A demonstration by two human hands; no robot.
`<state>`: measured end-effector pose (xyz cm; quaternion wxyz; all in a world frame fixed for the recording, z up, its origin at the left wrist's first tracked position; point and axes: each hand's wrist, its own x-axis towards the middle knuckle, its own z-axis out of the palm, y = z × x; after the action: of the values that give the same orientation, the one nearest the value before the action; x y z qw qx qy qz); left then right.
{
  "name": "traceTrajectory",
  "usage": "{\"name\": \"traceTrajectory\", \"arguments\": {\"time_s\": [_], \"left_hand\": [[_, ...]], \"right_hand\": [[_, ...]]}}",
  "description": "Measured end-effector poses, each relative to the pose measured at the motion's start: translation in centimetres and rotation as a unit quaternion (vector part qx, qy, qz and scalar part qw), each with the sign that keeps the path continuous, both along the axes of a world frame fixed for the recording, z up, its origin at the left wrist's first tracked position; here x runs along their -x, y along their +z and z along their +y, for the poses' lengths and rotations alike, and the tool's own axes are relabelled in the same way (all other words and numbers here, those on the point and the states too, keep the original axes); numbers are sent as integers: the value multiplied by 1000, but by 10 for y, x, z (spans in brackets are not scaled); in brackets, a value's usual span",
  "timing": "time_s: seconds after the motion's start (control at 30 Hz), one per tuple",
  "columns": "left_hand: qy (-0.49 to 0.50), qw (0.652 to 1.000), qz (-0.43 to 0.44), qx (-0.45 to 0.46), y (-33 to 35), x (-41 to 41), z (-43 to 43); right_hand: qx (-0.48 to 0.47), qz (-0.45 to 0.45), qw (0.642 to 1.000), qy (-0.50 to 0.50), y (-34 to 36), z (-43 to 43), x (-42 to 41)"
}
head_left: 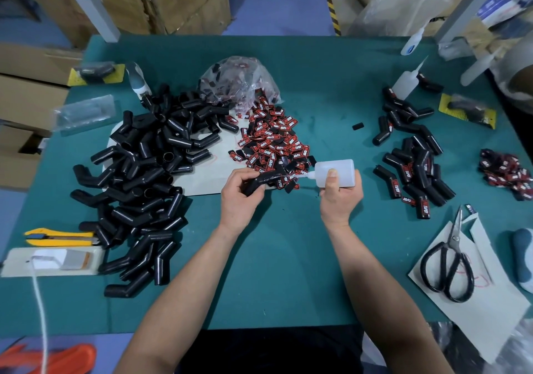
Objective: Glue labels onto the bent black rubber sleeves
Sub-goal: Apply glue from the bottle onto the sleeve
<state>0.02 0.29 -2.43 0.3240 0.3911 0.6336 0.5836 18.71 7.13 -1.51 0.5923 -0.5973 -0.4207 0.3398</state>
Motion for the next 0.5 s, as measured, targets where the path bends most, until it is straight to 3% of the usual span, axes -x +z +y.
{"name": "traceTrajectory", "arguments": {"time_s": [0.5], "left_hand": [[5, 1000, 3, -2, 0, 1, -1]], "right_hand": [[-9, -11, 1000, 4, -1, 0, 0]]}}
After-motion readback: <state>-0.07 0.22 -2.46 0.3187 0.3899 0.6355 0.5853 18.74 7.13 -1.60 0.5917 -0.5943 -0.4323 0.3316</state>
